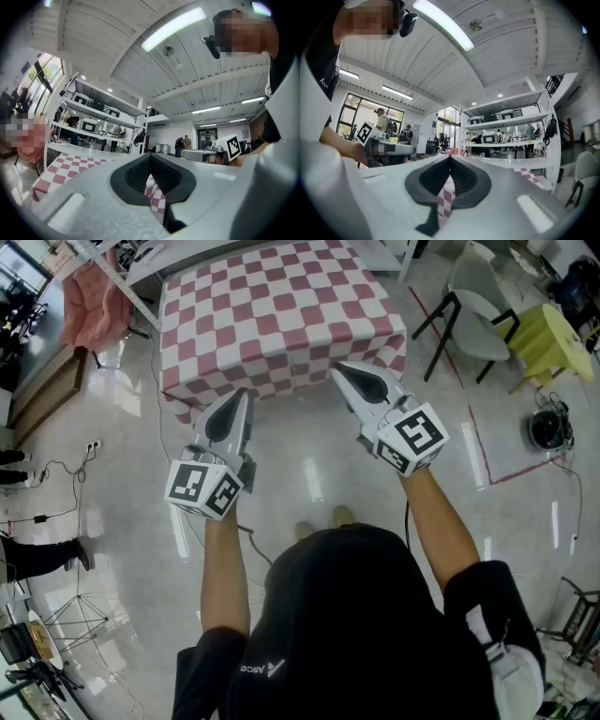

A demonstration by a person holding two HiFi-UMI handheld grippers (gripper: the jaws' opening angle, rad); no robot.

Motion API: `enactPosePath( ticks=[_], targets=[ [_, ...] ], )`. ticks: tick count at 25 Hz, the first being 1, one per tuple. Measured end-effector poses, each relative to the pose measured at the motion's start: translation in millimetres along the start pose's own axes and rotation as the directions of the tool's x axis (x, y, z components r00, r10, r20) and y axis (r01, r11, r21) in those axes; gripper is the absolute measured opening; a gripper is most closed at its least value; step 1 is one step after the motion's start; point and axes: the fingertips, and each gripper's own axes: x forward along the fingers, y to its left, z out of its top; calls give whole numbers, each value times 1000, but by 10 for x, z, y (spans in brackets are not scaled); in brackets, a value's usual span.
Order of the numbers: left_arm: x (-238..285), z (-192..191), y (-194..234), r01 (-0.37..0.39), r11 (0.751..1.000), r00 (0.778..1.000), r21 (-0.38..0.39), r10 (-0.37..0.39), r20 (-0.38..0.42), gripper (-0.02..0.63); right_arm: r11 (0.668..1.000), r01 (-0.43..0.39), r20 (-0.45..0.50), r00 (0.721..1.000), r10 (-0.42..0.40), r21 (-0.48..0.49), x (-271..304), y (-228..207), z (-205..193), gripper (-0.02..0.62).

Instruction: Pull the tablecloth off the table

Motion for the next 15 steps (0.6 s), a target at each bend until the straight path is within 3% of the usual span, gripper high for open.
enactPosePath(
  ticks=[15],
  targets=[
    [-57,40,145,-1,1000,1000,-8,1,11,9,1000,3,15,1000,-3,1,67,84,39,2]
  ],
)
